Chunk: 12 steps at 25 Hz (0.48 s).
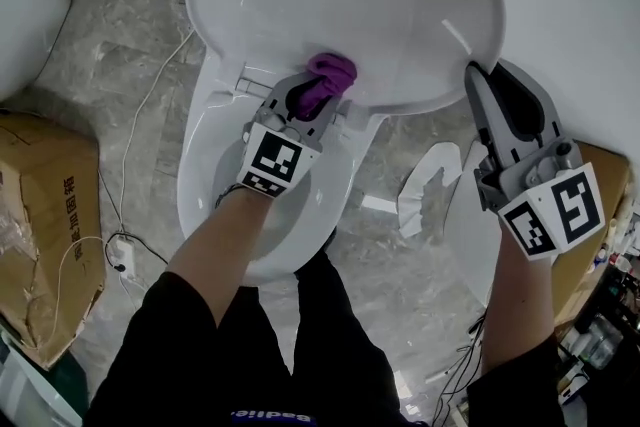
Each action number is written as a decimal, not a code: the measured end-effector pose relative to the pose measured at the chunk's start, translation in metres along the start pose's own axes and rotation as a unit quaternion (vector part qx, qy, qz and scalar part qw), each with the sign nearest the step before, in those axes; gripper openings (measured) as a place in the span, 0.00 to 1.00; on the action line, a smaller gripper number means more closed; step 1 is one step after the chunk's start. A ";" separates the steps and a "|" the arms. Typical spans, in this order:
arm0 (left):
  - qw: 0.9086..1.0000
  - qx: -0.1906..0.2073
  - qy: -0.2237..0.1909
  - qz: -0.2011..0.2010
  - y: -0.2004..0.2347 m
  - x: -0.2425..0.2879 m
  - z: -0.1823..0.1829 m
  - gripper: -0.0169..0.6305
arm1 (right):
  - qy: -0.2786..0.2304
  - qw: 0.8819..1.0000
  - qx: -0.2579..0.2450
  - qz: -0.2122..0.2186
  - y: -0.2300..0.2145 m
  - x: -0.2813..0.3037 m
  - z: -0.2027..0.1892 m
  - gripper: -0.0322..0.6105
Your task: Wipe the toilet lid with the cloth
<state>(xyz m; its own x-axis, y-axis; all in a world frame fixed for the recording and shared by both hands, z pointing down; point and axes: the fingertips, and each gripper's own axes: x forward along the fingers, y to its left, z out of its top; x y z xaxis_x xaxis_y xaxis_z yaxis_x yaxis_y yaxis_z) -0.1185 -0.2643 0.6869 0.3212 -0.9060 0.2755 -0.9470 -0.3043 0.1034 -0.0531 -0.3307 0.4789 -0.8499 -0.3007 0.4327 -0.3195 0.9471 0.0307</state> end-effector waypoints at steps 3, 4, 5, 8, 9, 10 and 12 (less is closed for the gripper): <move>1.000 0.011 0.015 0.025 0.047 -0.028 -0.006 0.15 | 0.009 1.000 -0.004 -0.011 0.000 0.000 0.001 0.16; 0.999 0.011 0.018 0.036 0.063 -0.038 -0.007 0.15 | 0.012 1.000 -0.006 -0.015 0.000 0.001 0.001 0.16; 0.999 0.008 0.021 0.047 0.077 -0.047 -0.007 0.15 | 0.016 1.000 -0.007 -0.020 0.000 0.000 0.001 0.16; 0.996 -0.006 0.030 0.079 0.114 -0.074 -0.009 0.15 | 0.030 0.999 -0.009 -0.033 0.000 0.000 0.000 0.16; 0.996 -0.011 0.032 0.088 0.124 -0.082 -0.009 0.15 | 0.035 0.999 -0.008 -0.037 0.000 0.000 0.000 0.16; 0.995 -0.014 0.033 0.094 0.131 -0.089 -0.007 0.15 | 0.039 0.998 -0.007 -0.041 0.000 0.000 -0.001 0.16; 0.995 -0.017 0.030 0.095 0.137 -0.099 0.002 0.15 | 0.044 0.998 -0.004 -0.048 -0.002 0.000 -0.001 0.16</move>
<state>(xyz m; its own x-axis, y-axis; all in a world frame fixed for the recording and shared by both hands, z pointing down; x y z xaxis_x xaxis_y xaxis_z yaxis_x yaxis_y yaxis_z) -0.2803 -0.2170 0.6724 0.1369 -0.9266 0.3501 -0.9902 -0.1176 0.0759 -0.0523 -0.3321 0.4803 -0.7748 -0.3802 0.5051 -0.3945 0.9151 0.0837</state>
